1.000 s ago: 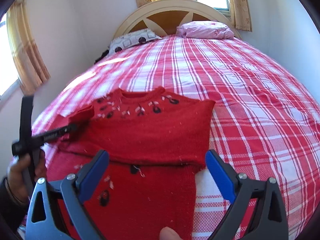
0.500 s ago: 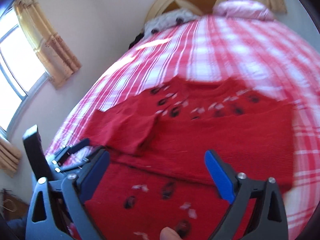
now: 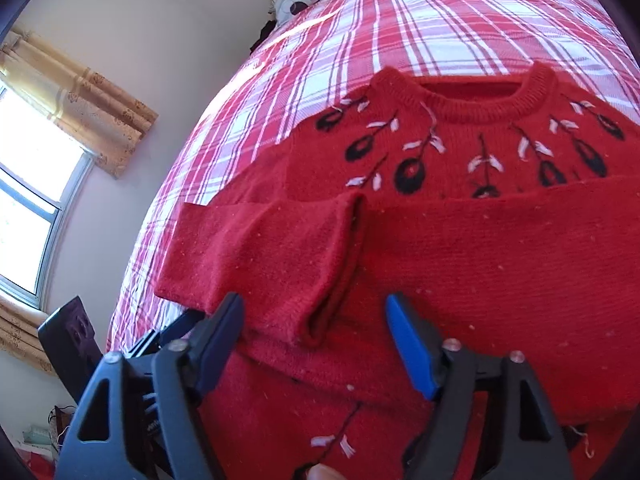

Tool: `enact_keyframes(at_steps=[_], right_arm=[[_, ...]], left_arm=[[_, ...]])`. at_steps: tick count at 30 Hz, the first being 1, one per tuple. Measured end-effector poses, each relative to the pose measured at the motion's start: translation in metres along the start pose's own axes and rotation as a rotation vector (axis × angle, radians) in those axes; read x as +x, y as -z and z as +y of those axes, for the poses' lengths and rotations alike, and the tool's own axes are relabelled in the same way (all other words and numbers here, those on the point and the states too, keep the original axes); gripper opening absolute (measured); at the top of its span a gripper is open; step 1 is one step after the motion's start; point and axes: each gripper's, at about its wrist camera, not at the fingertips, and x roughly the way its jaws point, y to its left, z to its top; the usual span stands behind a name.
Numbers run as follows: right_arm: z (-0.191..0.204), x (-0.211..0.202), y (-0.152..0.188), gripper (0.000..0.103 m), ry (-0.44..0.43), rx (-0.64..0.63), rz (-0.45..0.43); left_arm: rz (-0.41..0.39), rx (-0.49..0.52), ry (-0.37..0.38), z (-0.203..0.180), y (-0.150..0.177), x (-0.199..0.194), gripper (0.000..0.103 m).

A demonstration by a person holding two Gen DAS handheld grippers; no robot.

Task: Fold small clothes

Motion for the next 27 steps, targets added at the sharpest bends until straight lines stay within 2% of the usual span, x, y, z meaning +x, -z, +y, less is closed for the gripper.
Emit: enact_keyframes(at_steps=[4,5,6,8,11,21,27], right_arm=[[0.005,0.010,-0.005,0.057,-0.017,0.018,0.010],[0.006,0.011,-0.007,0.046,-0.020,0.022,0.012],[0.007,0.013,-0.008,0.031,-0.015,0.018,0.015],[0.009,0.014,-0.010,0.014,0.008,0.010,0.021],[0.011,0.008,-0.013,0.012,-0.002,0.006,-0.001],[0.045,-0.052,-0.021,0.011,0.029,-0.130,-0.148],[0.042,-0.083,-0.028,0.010,0.039,-0.142,-0.201]], left_arm=[[-0.024,-0.058,-0.005,0.012,0.001,-0.004,0.070],[-0.020,-0.068,-0.002,0.014,0.001,-0.003,0.070],[-0.016,-0.070,-0.001,0.014,0.001,-0.002,0.071],[-0.004,-0.037,-0.023,0.008,0.000,0.001,0.076],[0.011,-0.001,-0.050,0.002,-0.001,0.004,0.079],[0.018,-0.008,-0.049,0.003,0.000,0.006,0.079],[0.017,-0.013,-0.045,0.004,-0.001,0.007,0.079]])
